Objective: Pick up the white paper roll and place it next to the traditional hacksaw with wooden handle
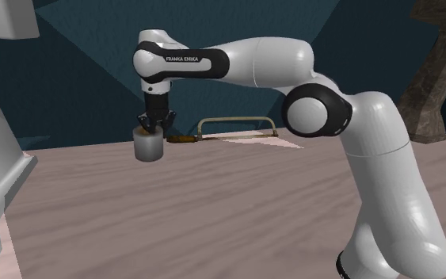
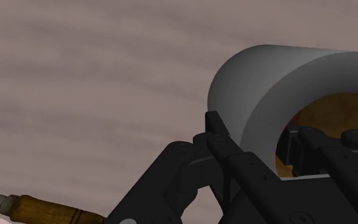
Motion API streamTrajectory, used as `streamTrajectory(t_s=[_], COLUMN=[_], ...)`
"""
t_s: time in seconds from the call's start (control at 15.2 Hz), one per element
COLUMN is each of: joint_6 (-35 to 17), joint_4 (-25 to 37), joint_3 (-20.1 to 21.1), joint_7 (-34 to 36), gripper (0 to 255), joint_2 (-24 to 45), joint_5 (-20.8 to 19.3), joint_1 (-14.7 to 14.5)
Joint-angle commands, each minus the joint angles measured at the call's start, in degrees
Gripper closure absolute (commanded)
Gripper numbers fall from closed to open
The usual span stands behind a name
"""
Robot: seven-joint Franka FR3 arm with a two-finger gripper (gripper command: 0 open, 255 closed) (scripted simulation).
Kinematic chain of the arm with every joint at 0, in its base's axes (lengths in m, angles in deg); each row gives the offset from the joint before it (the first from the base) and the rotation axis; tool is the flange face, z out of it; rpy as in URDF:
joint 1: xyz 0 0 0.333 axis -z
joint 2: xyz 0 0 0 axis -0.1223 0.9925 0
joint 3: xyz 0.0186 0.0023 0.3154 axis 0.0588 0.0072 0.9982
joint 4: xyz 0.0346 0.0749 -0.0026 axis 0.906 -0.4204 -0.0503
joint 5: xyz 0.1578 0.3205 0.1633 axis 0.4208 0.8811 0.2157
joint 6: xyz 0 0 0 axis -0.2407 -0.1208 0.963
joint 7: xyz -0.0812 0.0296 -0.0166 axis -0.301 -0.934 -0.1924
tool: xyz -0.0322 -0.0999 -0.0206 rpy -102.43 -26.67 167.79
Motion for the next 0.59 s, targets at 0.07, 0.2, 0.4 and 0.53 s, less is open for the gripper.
streamTrajectory(t_s=[0.07, 0.2, 0.4, 0.53], joint_6=[2.67, 4.59, 7.73, 10.07], joint_4=[3.23, 5.71, 10.04, 13.5], joint_3=[-0.01, 0.0, 0.02, 0.04], joint_7=[-0.05, -0.03, 0.0, 0.03], gripper=[255, 255, 255, 255], joint_2=[0.54, 1.1, 2.29, 3.41], joint_5=[0.03, 0.05, 0.11, 0.16], joint_1=[0.16, 0.23, 0.38, 0.51])
